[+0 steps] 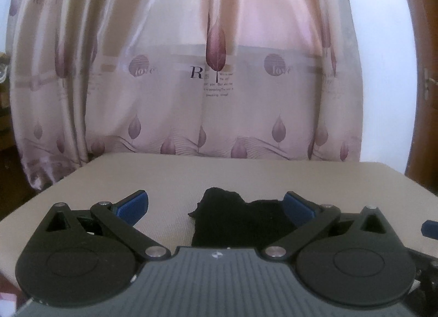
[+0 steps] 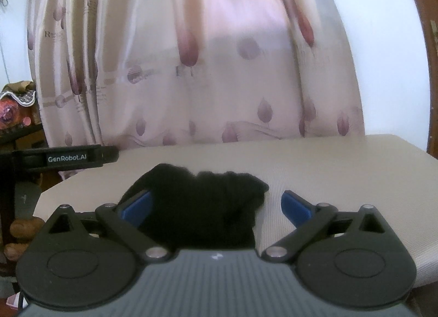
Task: Fold small clothes
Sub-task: 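Open both grippers and release the folded sweater on the seat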
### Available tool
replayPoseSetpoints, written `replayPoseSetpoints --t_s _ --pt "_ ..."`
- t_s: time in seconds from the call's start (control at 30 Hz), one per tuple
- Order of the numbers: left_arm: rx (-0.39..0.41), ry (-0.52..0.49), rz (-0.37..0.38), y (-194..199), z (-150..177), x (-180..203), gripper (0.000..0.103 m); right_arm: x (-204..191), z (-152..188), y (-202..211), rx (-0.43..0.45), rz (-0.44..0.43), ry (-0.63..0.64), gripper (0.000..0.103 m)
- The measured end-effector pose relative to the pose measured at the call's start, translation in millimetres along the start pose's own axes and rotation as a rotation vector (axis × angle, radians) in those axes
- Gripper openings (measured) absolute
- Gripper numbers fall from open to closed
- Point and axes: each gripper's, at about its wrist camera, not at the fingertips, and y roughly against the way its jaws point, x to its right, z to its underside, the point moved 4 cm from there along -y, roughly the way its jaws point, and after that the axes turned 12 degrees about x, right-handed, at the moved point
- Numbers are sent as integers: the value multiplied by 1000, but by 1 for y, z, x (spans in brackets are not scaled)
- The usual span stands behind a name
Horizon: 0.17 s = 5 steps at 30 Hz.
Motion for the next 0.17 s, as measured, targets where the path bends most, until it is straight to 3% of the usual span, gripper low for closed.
replayPoseSetpoints --t_s 0.17 --pt "-3 6 3 0 2 -1 103 -2 -2 1 23 30 22 102"
